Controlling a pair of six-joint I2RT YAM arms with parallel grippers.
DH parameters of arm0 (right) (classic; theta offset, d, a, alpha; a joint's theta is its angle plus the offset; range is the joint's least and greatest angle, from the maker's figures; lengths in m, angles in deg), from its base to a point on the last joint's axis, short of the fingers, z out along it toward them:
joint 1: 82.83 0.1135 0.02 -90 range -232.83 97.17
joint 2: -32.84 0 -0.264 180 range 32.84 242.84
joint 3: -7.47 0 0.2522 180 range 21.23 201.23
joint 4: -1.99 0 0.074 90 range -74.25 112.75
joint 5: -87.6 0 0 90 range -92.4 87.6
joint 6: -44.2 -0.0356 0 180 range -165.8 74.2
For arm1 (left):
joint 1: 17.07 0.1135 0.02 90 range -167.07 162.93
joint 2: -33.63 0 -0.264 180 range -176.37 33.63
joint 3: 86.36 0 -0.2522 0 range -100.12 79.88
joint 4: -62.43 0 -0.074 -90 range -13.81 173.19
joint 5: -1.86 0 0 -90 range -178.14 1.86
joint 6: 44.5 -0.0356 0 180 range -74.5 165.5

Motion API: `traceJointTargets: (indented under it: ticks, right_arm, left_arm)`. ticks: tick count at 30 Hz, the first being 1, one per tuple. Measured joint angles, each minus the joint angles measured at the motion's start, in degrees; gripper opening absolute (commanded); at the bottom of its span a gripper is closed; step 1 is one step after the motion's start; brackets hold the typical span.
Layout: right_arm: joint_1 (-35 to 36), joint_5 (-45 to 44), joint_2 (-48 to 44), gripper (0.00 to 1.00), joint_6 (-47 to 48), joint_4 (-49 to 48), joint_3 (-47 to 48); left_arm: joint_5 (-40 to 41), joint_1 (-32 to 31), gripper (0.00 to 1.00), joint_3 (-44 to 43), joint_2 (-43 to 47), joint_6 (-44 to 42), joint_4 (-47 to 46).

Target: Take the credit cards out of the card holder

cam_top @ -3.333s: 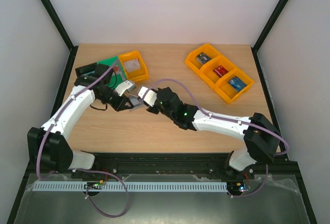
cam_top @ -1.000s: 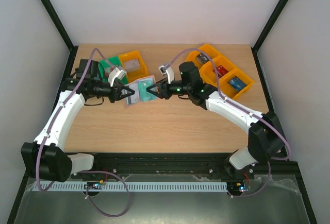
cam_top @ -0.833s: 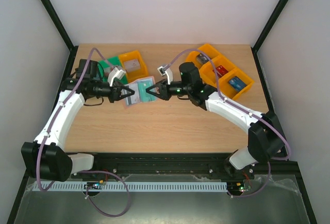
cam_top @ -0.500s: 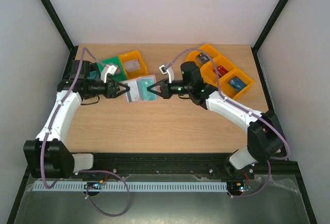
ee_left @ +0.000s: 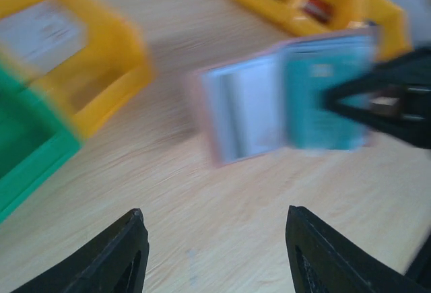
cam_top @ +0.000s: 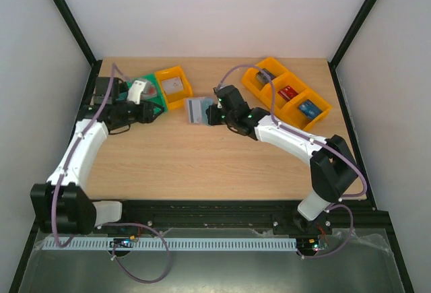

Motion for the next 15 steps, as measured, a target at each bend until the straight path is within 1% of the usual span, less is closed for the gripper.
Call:
traceJointTargets:
  ticks: [2, 3, 6, 8, 11, 15]
  right_arm:
    - [1.09, -1.62, 0.48, 0.02, 0.17, 0.26, 1.29]
    - [1.53, -1.55, 0.61, 0.02, 0.35, 0.07, 1.68]
    - [1.73, 1.42, 0.61, 0.02, 1.09, -0.85, 1.75]
    - [1.68, 4.87, 0.48, 0.01, 1.92, -2.45, 1.44]
    - [1.57, 10.67, -1.20, 0.02, 3.02, -6.05, -0.50]
    - [1.33, 19.12, -4.07, 0.01, 3.69, -10.58, -2.14]
  left_arm:
    - [-1.16, -4.90, 0.50, 0.02, 2.93, -0.59, -0.85]
    - [-3.10, -8.09, 0.47, 0.00, 3.98, -0.92, -1.33]
    - [-9.16, -13.70, 0.44, 0.00, 3.78, -0.63, -2.34]
    - [-12.24, -14.45, 0.44, 0.00, 1.92, 0.11, -2.60]
    - [-15.85, -13.86, 0.44, 0.00, -1.29, 1.46, -2.82]
    - [-18.86, -13.40, 0.42, 0.09, -2.21, 3.74, -4.52]
